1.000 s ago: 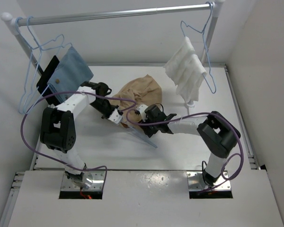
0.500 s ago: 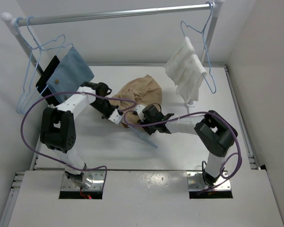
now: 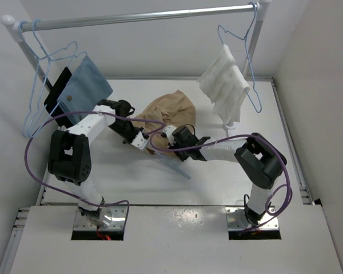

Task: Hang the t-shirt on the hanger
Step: Place tshirt on hanger

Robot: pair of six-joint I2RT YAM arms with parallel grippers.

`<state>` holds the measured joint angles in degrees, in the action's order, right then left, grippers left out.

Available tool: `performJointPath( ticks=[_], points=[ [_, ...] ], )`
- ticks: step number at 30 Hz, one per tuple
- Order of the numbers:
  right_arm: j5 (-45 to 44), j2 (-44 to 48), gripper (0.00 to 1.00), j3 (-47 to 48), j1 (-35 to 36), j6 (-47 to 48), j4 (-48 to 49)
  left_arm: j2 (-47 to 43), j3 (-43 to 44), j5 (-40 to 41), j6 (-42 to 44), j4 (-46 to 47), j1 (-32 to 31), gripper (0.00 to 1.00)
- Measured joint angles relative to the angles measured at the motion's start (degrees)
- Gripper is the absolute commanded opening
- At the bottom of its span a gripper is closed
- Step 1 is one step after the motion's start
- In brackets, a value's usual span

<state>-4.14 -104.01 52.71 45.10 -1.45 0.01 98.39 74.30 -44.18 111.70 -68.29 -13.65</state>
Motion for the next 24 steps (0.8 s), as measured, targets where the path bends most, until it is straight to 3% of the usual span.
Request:
performJointPath(
  ticks=[13,19,24],
  points=[
    [-5.64,5.42,0.0,-0.02,-6.86,-17.07,-4.37,-0.68,0.22,-1.14,-11.39,5.35,3.52,0.0],
    [-6.86,13.68,0.0,-2.8,-10.54,-22.95,-4.07,-1.03,2.45,-1.88,-21.55,10.69,4.02,0.0],
    [-7.04,15.43,0.0,-5.01,-11.21,-25.24,-3.37,-1.68,3.06,-2.67,-31.1,14.34,4.02,0.0]
  ],
)
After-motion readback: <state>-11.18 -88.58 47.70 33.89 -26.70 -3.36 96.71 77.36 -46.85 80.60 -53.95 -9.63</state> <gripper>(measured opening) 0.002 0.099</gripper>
